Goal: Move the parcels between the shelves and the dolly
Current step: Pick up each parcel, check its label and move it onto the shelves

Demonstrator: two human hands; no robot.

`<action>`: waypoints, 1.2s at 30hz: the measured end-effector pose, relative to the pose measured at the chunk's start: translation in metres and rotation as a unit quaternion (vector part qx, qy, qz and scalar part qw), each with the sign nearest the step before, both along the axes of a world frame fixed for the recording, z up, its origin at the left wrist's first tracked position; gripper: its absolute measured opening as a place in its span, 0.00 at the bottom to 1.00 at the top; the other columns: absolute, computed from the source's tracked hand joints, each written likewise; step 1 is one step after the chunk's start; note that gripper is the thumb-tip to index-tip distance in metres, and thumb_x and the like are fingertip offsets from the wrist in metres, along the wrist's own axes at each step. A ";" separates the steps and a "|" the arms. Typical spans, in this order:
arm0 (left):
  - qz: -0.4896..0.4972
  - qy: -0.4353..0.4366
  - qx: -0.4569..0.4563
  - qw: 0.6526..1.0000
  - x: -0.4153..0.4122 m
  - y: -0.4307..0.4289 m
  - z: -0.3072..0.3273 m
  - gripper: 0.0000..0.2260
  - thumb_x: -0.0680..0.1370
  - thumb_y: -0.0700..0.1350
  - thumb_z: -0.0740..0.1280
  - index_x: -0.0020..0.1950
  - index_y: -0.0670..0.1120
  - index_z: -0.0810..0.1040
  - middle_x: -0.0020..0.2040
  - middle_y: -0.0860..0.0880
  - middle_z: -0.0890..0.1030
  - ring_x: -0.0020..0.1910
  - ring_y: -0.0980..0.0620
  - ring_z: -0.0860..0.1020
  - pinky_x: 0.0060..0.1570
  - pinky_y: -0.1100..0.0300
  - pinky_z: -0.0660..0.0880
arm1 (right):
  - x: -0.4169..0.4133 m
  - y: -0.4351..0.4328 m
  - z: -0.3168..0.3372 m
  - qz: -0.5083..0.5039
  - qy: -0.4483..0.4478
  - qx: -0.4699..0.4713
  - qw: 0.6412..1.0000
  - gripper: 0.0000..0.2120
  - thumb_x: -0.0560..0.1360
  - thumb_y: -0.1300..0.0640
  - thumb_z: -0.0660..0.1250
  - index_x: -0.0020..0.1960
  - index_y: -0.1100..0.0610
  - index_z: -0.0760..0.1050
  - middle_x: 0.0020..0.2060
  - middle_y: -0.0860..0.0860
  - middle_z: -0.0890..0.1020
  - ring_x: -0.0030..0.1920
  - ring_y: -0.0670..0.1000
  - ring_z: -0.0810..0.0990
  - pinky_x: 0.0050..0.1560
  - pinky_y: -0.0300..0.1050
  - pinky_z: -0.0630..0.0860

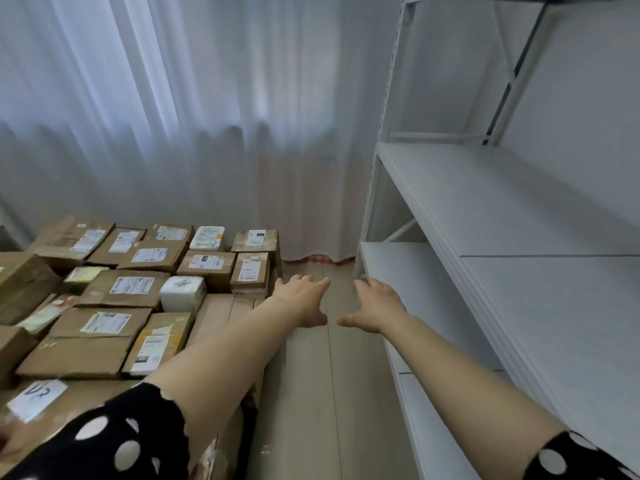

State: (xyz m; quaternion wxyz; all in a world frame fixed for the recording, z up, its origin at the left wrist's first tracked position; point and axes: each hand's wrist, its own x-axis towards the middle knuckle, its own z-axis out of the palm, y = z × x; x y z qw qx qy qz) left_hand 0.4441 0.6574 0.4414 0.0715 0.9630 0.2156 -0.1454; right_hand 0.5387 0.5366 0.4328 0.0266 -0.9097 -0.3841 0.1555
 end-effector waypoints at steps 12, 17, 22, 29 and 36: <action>-0.017 -0.029 0.031 0.999 -0.135 -0.161 0.025 0.35 0.76 0.53 0.67 0.78 0.53 0.52 0.73 0.45 0.65 0.73 0.43 0.60 0.71 0.39 0.57 | -0.145 -0.169 0.027 -0.008 -0.043 0.005 0.999 0.38 0.71 0.39 0.68 0.74 0.56 0.60 0.72 0.58 0.63 0.72 0.59 0.61 0.71 0.52 0.60; -0.015 -0.017 0.040 0.999 -0.199 -0.238 0.033 0.35 0.75 0.53 0.68 0.78 0.53 0.53 0.71 0.45 0.66 0.71 0.43 0.63 0.68 0.42 0.63 | -0.206 -0.245 0.027 -0.008 -0.053 -0.003 0.999 0.37 0.71 0.38 0.68 0.72 0.56 0.62 0.70 0.59 0.65 0.71 0.59 0.62 0.71 0.52 0.59; -0.029 -0.016 0.041 0.999 -0.258 -0.297 0.050 0.35 0.76 0.53 0.68 0.77 0.51 0.54 0.72 0.44 0.65 0.72 0.43 0.62 0.69 0.42 0.63 | -0.262 -0.306 0.032 -0.023 -0.052 -0.005 0.998 0.33 0.71 0.39 0.68 0.68 0.56 0.65 0.67 0.58 0.68 0.69 0.58 0.64 0.70 0.52 0.60; -0.091 -0.063 0.062 0.992 -0.318 -0.362 0.067 0.37 0.75 0.53 0.68 0.78 0.51 0.52 0.70 0.46 0.69 0.69 0.43 0.67 0.66 0.44 0.67 | -0.344 -0.387 0.052 -0.079 -0.108 0.014 0.991 0.34 0.70 0.37 0.68 0.68 0.56 0.65 0.65 0.57 0.69 0.67 0.57 0.66 0.67 0.51 0.61; -0.215 -0.121 0.068 0.967 -0.400 -0.437 0.090 0.35 0.75 0.55 0.67 0.77 0.51 0.54 0.68 0.47 0.70 0.67 0.44 0.68 0.64 0.46 0.69 | -0.459 -0.478 0.083 -0.206 -0.161 0.001 0.965 0.35 0.71 0.37 0.67 0.70 0.56 0.64 0.70 0.58 0.65 0.73 0.59 0.58 0.74 0.56 0.48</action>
